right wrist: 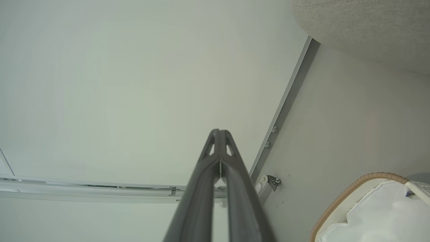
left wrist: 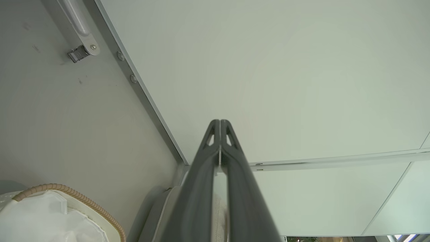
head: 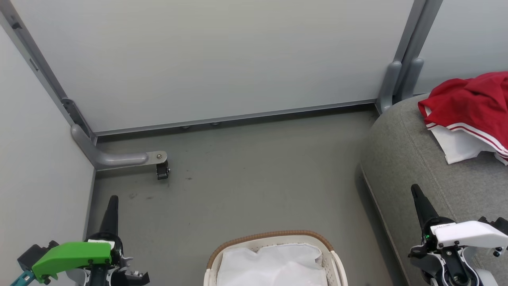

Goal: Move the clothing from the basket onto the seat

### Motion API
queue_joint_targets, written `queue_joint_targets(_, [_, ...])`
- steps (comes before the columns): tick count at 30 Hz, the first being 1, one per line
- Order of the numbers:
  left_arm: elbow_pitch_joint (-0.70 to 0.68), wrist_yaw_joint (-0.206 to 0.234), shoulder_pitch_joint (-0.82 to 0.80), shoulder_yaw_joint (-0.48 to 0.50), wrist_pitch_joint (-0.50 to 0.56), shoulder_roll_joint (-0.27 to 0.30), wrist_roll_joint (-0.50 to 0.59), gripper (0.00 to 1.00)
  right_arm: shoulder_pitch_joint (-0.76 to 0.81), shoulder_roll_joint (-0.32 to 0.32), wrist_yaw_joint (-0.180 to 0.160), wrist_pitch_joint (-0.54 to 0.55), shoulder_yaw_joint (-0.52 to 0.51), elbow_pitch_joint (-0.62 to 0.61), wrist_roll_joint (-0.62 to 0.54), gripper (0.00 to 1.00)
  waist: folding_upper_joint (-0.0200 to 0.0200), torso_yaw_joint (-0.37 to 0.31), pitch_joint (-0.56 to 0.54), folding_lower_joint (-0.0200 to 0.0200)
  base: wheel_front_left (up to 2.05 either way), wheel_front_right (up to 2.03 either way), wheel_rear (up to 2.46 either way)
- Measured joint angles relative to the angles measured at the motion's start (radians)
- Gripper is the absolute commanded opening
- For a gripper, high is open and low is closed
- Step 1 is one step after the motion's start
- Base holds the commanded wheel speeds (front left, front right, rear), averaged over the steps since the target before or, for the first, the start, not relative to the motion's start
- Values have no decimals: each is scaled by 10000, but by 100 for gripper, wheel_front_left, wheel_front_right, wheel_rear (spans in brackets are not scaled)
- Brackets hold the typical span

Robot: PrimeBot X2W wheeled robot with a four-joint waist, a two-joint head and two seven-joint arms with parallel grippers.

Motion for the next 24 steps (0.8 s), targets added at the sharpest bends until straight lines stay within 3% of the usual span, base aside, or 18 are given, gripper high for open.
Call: queue_joint_targets(24, [-115,-88,-213,345,445,0,-1492,0,-50,-13,0,460,-127,-198,1691,0,0,-154,95,0,0,0,0])
